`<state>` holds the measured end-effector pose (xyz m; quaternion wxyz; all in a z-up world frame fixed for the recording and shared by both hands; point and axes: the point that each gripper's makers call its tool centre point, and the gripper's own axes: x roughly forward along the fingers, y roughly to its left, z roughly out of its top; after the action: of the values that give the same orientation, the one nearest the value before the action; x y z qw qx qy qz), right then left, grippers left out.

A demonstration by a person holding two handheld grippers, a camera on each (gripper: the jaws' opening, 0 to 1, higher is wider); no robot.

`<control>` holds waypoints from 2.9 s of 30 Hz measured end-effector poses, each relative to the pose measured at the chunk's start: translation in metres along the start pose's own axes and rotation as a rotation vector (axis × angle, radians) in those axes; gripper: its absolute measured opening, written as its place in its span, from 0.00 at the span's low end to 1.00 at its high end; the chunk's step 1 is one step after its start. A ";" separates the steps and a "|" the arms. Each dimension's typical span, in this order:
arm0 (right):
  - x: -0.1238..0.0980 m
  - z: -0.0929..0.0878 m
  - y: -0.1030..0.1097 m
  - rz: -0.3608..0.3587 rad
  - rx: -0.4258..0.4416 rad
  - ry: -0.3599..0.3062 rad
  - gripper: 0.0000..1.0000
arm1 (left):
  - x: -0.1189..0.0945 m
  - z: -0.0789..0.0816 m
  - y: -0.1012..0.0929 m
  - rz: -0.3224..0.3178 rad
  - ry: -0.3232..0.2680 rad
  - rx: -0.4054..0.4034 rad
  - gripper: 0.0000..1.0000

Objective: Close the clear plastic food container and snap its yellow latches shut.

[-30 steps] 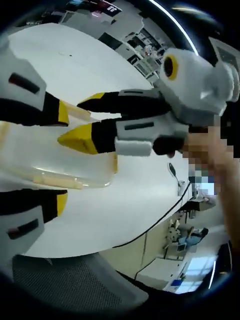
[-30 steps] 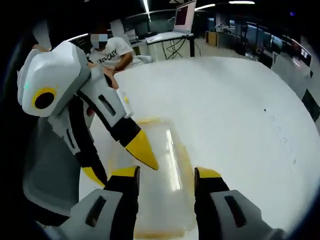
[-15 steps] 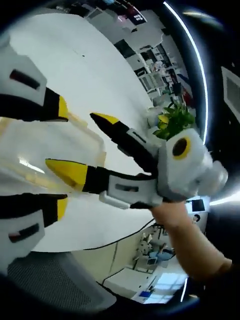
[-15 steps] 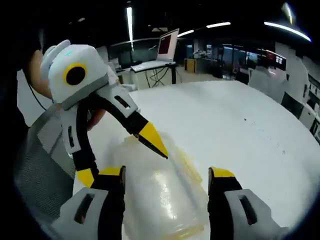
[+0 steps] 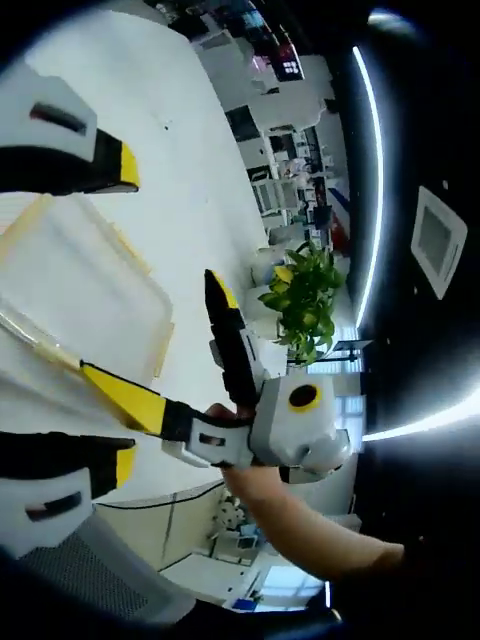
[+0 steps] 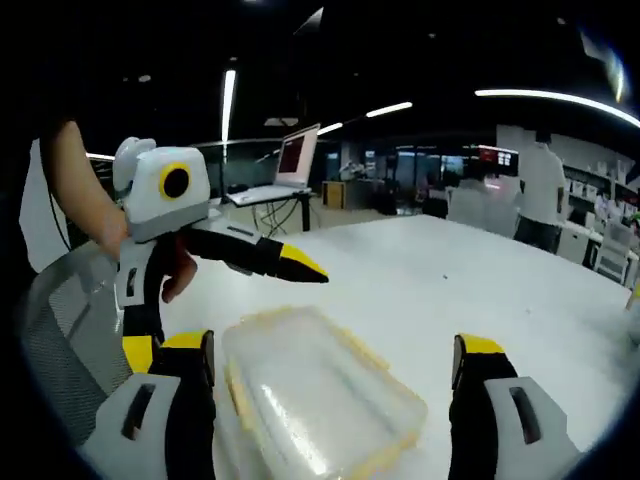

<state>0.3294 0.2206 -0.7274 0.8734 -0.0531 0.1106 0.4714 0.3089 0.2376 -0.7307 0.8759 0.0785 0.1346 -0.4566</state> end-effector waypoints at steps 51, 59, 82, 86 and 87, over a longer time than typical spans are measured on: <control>-0.017 -0.098 0.014 -0.129 0.088 0.088 0.66 | -0.004 -0.092 0.022 0.257 0.027 -0.128 0.68; -0.010 -0.096 0.008 -0.129 0.092 0.099 0.61 | -0.007 -0.093 0.029 0.271 0.042 -0.115 0.68; 0.030 -0.088 0.020 -0.113 0.071 0.137 0.59 | -0.035 -0.105 0.064 0.277 0.083 -0.127 0.66; 0.040 -0.086 0.025 -0.126 0.077 0.143 0.59 | -0.041 -0.108 0.072 0.267 0.087 -0.126 0.65; 0.043 -0.085 0.026 -0.131 0.079 0.146 0.59 | -0.043 -0.109 0.074 0.264 0.089 -0.124 0.65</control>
<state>0.3181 0.2530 -0.8201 0.8934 -0.0600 0.1887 0.4033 0.3286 0.3420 -0.8197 0.9247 0.0611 0.1897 -0.3245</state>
